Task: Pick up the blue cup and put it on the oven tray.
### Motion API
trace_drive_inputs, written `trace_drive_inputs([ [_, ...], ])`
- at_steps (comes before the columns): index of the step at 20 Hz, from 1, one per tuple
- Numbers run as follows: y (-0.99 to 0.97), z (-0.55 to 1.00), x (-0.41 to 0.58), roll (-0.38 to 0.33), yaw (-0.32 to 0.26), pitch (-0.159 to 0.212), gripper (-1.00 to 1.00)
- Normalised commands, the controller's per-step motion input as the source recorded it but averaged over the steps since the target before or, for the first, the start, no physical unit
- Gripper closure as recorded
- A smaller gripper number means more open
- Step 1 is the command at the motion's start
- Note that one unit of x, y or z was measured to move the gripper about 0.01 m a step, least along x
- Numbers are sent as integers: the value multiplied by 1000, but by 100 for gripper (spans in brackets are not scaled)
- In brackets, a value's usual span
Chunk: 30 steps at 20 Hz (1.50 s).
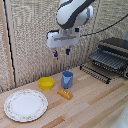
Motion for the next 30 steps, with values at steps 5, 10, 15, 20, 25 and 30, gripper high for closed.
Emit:
trace_drive_inputs([
  [5, -556, -90, -73, 41, -22, 1, -100],
  [10, -577, -106, -57, 37, -20, 6, -100],
  [15, -478, -196, -37, 11, 0, 0, -100],
  [20, -354, -294, -15, 0, 0, 0, -100],
  [25, -227, -363, 0, 0, -30, 0, -100],
  [30, -153, -427, -34, -13, -33, 11, -100],
])
